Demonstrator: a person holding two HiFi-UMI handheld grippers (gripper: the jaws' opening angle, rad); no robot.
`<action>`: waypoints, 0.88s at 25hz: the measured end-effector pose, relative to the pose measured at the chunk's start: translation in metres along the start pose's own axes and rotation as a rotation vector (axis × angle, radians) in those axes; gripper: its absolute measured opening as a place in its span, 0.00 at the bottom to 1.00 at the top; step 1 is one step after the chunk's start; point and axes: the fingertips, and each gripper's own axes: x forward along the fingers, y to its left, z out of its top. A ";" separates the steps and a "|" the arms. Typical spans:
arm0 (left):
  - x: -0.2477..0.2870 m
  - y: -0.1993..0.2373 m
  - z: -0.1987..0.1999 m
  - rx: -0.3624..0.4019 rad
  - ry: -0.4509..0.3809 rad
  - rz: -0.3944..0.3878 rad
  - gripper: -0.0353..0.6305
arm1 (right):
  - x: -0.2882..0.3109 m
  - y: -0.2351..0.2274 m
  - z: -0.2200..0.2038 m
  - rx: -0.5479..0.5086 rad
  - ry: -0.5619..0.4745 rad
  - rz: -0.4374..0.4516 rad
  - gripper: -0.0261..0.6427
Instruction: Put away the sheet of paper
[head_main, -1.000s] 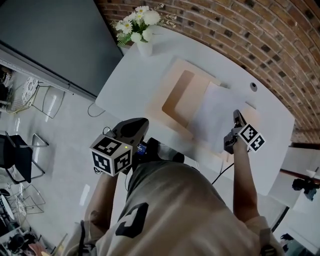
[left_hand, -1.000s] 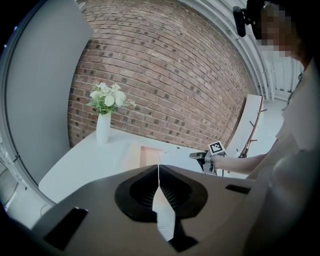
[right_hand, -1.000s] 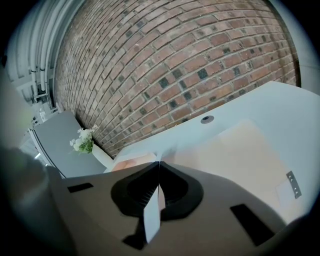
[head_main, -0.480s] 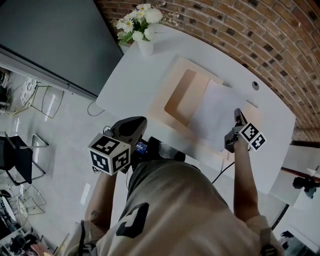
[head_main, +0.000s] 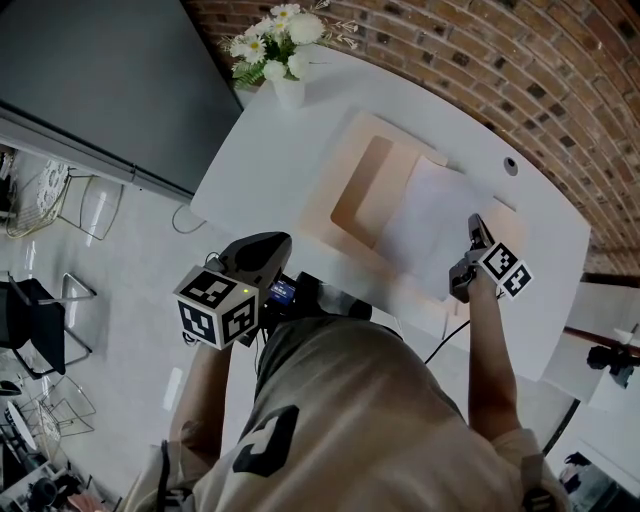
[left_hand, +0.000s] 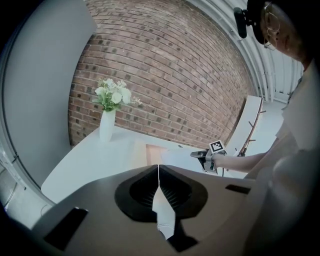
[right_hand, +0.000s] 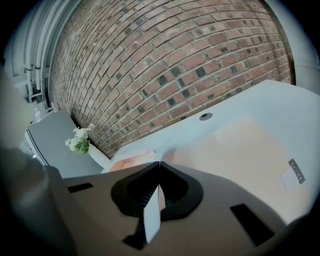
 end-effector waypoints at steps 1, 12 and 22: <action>0.000 0.001 0.000 0.000 0.001 -0.003 0.08 | 0.000 0.000 0.000 0.000 -0.001 -0.002 0.07; -0.003 0.018 -0.001 -0.013 0.004 -0.010 0.08 | 0.002 0.006 -0.004 0.015 -0.003 -0.023 0.07; -0.008 0.039 0.000 -0.011 0.013 -0.038 0.08 | 0.002 0.014 -0.006 0.018 -0.028 -0.055 0.07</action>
